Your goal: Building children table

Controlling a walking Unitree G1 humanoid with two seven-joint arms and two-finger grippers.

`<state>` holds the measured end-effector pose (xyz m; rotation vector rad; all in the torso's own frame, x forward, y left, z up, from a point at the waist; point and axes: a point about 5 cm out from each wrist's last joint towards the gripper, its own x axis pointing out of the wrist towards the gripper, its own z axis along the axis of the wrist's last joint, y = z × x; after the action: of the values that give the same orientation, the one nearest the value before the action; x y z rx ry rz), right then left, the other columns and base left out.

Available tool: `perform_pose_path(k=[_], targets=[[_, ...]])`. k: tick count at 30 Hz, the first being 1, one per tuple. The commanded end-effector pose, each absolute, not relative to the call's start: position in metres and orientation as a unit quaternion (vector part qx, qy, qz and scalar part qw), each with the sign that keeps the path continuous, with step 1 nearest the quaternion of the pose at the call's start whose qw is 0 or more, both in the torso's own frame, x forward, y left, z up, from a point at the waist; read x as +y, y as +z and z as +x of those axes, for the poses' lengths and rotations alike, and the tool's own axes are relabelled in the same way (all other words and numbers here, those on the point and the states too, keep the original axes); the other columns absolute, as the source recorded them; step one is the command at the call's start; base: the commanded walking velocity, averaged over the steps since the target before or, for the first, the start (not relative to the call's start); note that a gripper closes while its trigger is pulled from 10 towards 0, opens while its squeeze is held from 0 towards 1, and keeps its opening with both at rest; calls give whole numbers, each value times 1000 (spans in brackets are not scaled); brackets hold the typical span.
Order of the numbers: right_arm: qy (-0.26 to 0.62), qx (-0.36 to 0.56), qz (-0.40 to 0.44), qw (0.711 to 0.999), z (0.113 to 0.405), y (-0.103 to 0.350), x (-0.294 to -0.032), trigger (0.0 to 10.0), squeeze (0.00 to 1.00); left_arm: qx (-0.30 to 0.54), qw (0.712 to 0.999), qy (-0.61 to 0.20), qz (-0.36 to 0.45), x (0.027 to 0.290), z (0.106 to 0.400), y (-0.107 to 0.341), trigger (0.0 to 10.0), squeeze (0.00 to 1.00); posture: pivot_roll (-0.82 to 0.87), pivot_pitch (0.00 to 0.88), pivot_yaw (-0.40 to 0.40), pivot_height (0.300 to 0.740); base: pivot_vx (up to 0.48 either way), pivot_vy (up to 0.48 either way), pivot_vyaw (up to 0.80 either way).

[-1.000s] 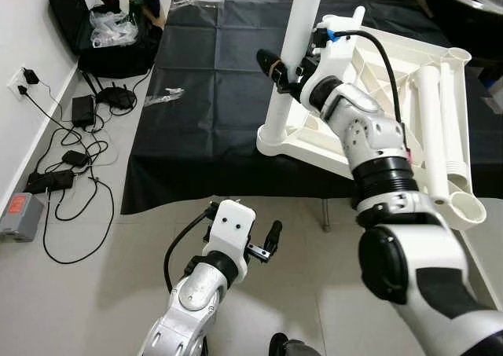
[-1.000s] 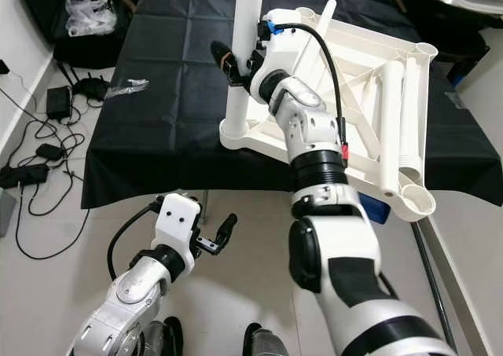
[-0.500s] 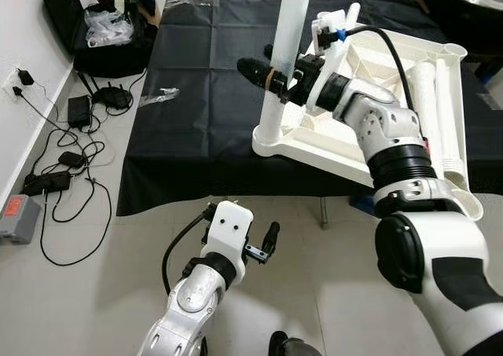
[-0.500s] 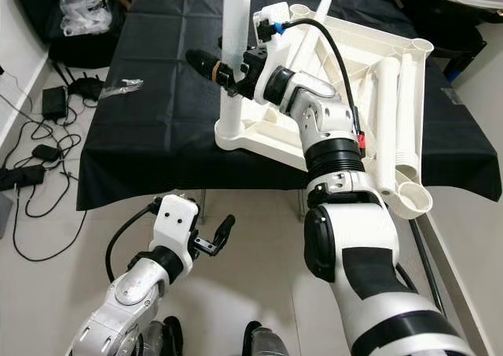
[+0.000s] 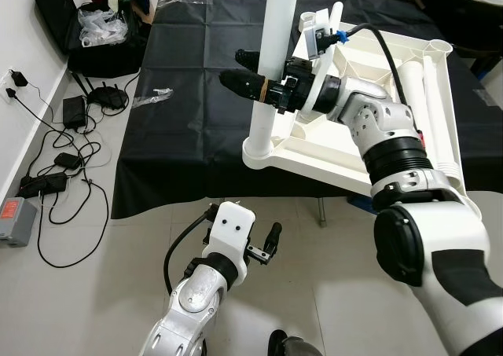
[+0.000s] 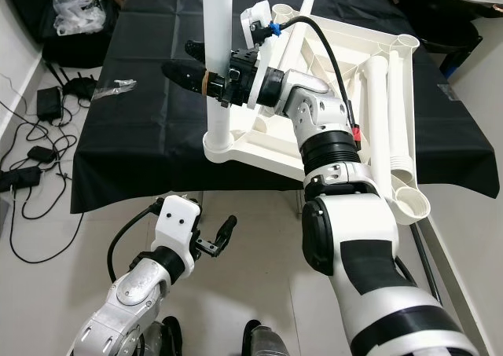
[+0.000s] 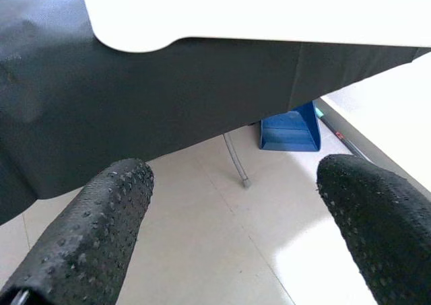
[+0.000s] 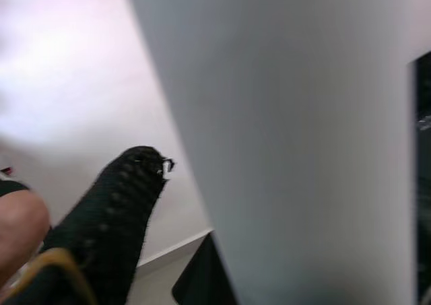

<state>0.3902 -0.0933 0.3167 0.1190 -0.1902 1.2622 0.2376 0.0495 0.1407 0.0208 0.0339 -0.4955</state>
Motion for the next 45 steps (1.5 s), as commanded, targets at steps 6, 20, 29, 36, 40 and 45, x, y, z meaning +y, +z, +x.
perform_pose_path(k=[6, 20, 29, 36, 40, 45], targets=[[550, -101, 50, 828, 395, 317, -85, 0, 0, 29, 969, -244, 13, 49, 236, 137, 10000, 0, 138, 236, -83, 740, 0, 0, 0], [407, -111, 39, 906, 407, 313, -92, 0, 0, 28, 969, -244, 14, 50, 238, 137, 10000, 0, 132, 238, -76, 740, 0, 0, 0], [118, -104, 45, 987, 409, 291, -85, 0, 0, 27, 969, -245, 17, 51, 239, 137, 10000, 0, 128, 240, -72, 740, 0, 0, 0], [-3, -118, 89, 989, 402, 284, -77, 0, 0, 28, 969, -244, 20, 51, 239, 137, 10000, 0, 139, 237, -77, 740, 0, 0, 0], [-18, -108, 102, 989, 399, 282, -62, 9765, 0, 28, 970, -242, 19, 50, 240, 137, 10000, 0, 131, 242, -77, 740, 0, 0, 0], [-9, -113, 97, 989, 397, 286, -61, 10000, 0, 28, 970, -242, 18, 50, 240, 137, 10000, 0, 128, 242, -74, 740, 0, 0, 0]])
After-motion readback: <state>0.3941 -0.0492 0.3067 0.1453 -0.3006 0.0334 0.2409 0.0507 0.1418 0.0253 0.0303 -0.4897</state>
